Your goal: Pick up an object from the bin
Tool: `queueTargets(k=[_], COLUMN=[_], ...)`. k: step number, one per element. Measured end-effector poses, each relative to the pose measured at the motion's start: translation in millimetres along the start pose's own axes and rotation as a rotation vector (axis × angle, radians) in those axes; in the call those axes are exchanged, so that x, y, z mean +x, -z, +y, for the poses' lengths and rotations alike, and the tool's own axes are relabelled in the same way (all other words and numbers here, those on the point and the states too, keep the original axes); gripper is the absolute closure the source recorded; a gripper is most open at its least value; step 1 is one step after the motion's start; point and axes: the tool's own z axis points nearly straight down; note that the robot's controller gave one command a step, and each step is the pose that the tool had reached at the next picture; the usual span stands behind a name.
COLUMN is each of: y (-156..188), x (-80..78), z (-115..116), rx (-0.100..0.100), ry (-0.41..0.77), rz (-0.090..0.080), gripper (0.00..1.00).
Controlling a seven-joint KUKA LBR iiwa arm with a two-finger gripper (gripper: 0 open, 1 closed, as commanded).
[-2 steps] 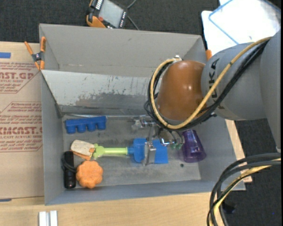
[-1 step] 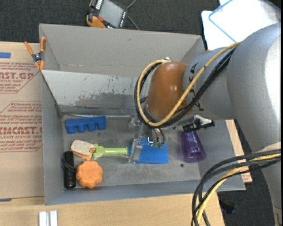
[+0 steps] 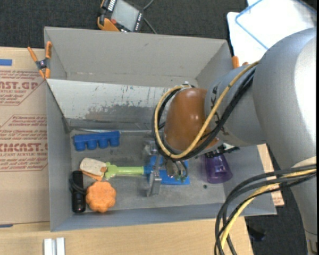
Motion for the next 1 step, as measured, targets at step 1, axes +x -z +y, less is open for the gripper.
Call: queueTargets(k=[1], y=[7.6], x=[-5.9], z=[0.5], rx=[-0.001], ry=[-0.023], rz=[0.003], gripper=[0.0])
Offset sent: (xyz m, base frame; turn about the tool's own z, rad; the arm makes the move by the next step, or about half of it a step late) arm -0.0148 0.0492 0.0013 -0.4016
